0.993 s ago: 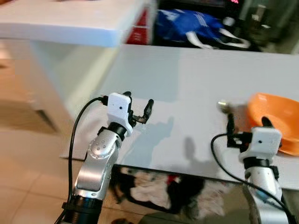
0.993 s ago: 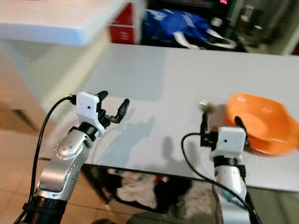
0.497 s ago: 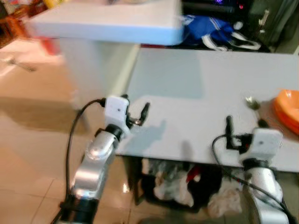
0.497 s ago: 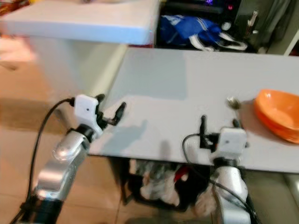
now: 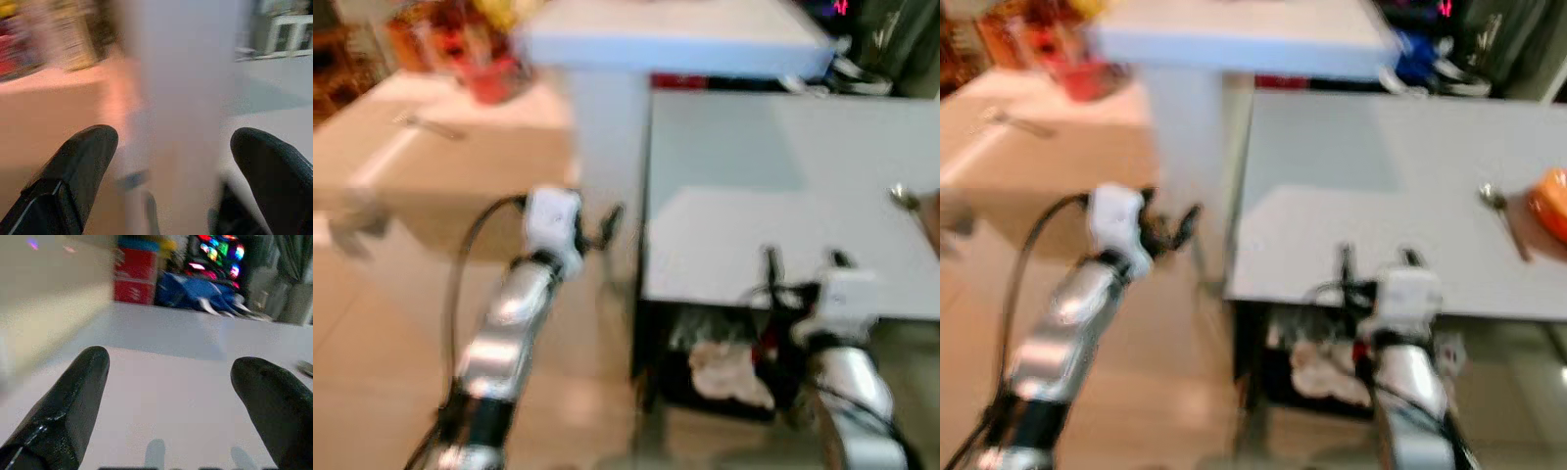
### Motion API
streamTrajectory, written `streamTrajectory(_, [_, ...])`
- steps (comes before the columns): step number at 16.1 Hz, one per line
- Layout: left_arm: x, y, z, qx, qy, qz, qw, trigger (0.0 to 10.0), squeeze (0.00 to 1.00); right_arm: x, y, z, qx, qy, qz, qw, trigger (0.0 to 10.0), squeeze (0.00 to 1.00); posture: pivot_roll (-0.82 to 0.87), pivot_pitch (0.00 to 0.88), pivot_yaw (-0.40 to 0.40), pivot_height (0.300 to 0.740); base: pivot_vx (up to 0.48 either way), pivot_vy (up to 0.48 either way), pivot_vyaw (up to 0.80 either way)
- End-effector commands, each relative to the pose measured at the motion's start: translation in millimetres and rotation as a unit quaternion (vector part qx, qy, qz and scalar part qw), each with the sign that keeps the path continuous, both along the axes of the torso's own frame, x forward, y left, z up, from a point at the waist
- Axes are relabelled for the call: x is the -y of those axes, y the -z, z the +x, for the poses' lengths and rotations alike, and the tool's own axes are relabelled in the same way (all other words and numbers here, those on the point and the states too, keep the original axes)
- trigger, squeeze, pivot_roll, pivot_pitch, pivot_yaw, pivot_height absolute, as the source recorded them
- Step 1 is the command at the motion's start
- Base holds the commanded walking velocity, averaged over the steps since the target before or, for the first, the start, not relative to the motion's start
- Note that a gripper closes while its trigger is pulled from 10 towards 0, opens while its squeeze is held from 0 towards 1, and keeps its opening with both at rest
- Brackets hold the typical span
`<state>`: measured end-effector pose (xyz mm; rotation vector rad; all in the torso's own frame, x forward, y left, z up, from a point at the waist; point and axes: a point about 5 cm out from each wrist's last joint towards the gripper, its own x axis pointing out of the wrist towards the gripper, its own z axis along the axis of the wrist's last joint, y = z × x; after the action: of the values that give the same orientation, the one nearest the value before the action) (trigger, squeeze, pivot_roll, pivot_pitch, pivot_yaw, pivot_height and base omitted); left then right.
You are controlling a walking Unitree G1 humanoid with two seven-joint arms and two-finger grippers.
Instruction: Setting the table
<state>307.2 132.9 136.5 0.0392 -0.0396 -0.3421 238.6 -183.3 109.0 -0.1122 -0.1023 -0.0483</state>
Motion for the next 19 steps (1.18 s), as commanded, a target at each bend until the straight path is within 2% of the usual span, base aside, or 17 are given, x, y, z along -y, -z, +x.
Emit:
streamTrajectory(1, [11.2,0,-0.4,-0.001,0.013,-0.007,1.000,10.0,0.00,7.9,-3,0.9,0.004,0.013,-0.006,1.000,10.0,0.00,-0.01,0.000,0.021,0.740,0.000,0.480,0.00])
streamTrajectory(5, [18.9,-1,-0.6,0.003,0.014,-0.010,1.000,10.0,0.00,6.8,-2,-0.2,0.000,0.011,-0.005,1.000,10.0,0.00,-0.01,0.000,0.013,0.740,0.000,0.480,0.00])
streamTrajectory(10, [16.9,0,2.3,0.007,-0.004,0.005,1.000,10.0,0.00,4.9,-4,3.8,0.003,0.002,-0.011,1.000,10.0,0.00,-0.01,0.000,0.002,0.740,0.000,0.480,0.00])
streamTrajectory(12, [19.2,0,1.6,0.010,-0.002,0.007,1.000,10.0,0.00,3.8,-6,5.2,0.006,-0.004,-0.016,1.000,10.0,0.00,-0.01,0.000,-0.001,0.740,0.000,0.000,0.00])
streamTrajectory(15, [24.3,-4,-1.2,0.021,0.005,-0.003,1.000,10.0,0.00,-3.5,-21,17.1,0.035,-0.024,-0.029,0.999,10.0,0.00,-0.01,0.000,-0.002,0.740,0.200,0.236,0.00])
streamTrajectory(17, [27.8,-7,-2.3,0.033,0.013,0.006,0.999,10.0,0.00,-9.0,-34,27.1,0.055,-0.043,-0.027,0.997,10.0,0.00,0.00,0.000,-0.006,0.740,0.384,0.285,0.00])
streamTrajectory(19, [26.2,-9,-2.3,0.038,0.010,0.012,0.999,10.0,0.00,-7.8,-31,29.0,0.049,-0.042,-0.022,0.998,10.0,0.00,0.01,0.000,-0.010,0.740,0.429,0.000,0.00])
